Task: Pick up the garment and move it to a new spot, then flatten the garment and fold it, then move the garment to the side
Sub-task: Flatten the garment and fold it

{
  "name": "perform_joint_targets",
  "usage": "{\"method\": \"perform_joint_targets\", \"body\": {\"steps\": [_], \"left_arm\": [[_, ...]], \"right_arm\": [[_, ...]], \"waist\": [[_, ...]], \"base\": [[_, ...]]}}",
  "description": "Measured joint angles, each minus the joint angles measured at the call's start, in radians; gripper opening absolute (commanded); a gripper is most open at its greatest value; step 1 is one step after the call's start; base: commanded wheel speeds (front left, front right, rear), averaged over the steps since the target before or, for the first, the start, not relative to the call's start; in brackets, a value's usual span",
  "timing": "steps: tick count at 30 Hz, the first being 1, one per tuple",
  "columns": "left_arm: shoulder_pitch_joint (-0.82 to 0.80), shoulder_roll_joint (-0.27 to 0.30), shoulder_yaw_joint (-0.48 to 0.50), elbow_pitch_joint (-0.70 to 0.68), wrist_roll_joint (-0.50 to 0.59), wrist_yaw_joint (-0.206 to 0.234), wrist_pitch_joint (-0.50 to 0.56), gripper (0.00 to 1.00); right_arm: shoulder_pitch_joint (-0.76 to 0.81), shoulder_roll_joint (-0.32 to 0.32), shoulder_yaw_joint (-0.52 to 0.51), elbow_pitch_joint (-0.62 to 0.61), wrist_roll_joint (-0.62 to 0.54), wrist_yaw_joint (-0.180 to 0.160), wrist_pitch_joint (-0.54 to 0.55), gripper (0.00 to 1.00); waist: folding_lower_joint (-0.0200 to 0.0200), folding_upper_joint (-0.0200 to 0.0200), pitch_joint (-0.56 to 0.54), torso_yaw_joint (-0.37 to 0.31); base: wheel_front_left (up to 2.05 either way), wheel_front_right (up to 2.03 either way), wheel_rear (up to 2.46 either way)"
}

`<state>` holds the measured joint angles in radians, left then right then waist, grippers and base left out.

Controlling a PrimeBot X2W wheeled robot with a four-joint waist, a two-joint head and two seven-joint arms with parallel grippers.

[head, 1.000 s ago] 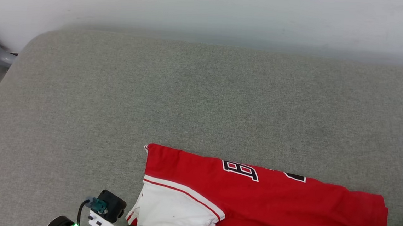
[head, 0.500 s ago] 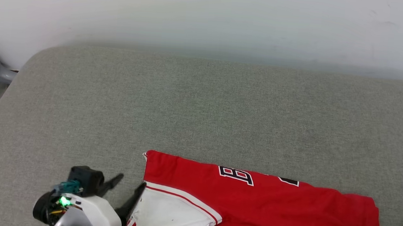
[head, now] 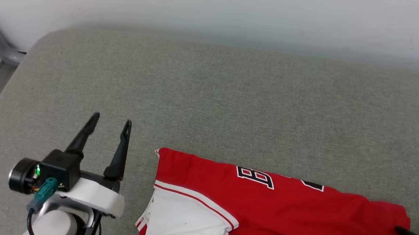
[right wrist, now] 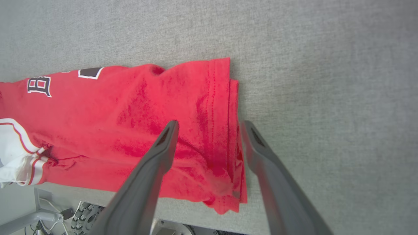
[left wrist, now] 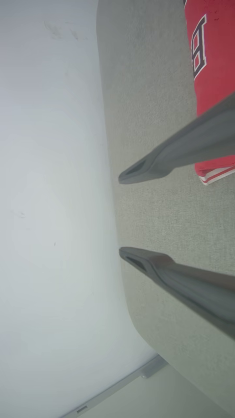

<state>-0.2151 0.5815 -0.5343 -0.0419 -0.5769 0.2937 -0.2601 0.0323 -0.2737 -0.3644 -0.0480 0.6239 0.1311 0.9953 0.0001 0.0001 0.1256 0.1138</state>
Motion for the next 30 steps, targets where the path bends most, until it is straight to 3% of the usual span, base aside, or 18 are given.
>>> {"method": "perform_joint_targets", "body": {"steps": [3,8,19,30], "left_arm": [[0.011,-0.042,0.083,-0.036,0.099,-0.009,-0.001,1.00],[0.069,-0.101,0.172,-0.046,0.199,-0.072,-0.002,1.00],[0.102,-0.198,0.315,-0.019,0.300,-0.206,-0.002,1.00],[0.111,-0.263,0.390,0.014,0.363,-0.287,-0.003,1.00]], "right_arm": [[-0.011,0.018,-0.011,0.030,-0.018,0.000,0.009,1.00],[-0.033,0.035,-0.023,0.092,-0.044,0.000,0.003,1.00],[-0.057,0.045,0.013,0.212,-0.063,0.000,-0.054,1.00],[-0.089,0.047,0.124,0.271,0.003,-0.008,-0.111,1.00]], "waist": [[0.0000,0.0000,0.017,0.012],[0.0000,0.0000,0.044,0.025],[-0.0001,-0.0001,0.087,0.037],[-0.0001,-0.0001,0.062,0.025]], "base": [[0.00,0.00,0.00],[0.00,0.00,0.00],[0.00,0.00,0.00],[0.00,0.00,0.00]]}}
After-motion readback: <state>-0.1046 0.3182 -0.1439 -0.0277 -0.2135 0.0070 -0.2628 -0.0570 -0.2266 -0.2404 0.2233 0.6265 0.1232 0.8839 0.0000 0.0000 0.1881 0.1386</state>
